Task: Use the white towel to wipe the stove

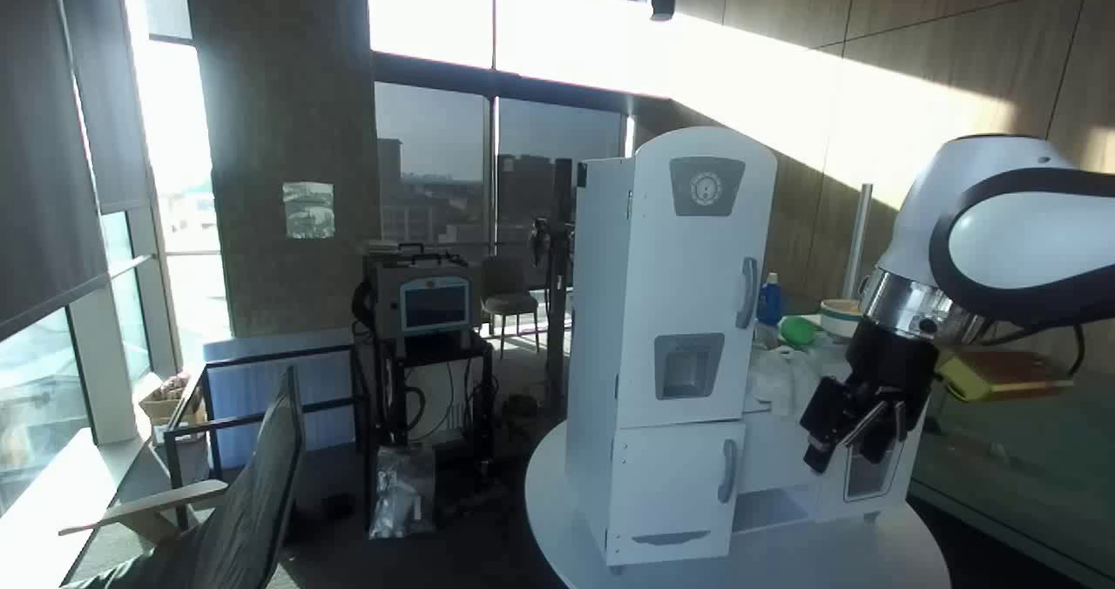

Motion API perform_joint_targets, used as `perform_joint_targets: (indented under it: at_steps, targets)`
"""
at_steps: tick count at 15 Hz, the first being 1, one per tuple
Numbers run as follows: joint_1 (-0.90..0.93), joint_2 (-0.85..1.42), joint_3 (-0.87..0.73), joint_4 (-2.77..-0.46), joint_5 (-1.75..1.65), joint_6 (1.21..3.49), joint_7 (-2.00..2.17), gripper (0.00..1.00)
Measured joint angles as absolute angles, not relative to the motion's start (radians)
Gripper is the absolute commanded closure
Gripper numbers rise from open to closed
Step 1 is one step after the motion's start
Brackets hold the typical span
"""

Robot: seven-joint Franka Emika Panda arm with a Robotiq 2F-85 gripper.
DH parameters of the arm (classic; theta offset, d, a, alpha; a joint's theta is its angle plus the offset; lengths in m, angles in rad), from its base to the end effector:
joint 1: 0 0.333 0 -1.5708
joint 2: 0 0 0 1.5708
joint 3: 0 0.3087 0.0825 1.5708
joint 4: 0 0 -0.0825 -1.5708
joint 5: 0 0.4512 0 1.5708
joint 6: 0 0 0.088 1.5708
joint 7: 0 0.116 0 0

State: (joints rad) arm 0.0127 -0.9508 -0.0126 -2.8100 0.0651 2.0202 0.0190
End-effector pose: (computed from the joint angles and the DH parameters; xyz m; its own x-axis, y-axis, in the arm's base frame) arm 0.3582 0.0052 0.4300 0.9865 -0.0435 0.1577 -0.0319 -0.9966 -0.0756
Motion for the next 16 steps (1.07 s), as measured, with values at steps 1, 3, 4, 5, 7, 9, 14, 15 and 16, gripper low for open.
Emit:
perform_joint_targets:
  at_steps: [1, 3, 4, 5, 7, 9, 14, 15, 16]
  targets:
    - [0.013, -0.949, -0.013, -2.813, 0.065, 2.016, 0.019, 0.00]
    - [0.013, -0.944, -0.013, -2.814, 0.065, 2.014, 0.019, 0.00]
    - [0.013, -0.942, -0.013, -2.814, 0.065, 2.014, 0.019, 0.00]
    - [0.013, -0.942, -0.013, -2.814, 0.065, 2.014, 0.019, 0.00]
    - [0.013, -0.942, -0.013, -2.814, 0.065, 2.014, 0.019, 0.00]
    - [0.013, -0.941, -0.013, -2.812, 0.065, 2.012, 0.019, 0.00]
    - [-0.061, -0.890, -0.059, -2.767, 0.043, 2.086, 0.022, 0.00]
    - [-0.087, -0.874, -0.079, -2.753, 0.039, 2.117, 0.021, 0.00]
    - [-0.111, -0.856, -0.101, -2.738, 0.031, 2.145, 0.017, 0.00]
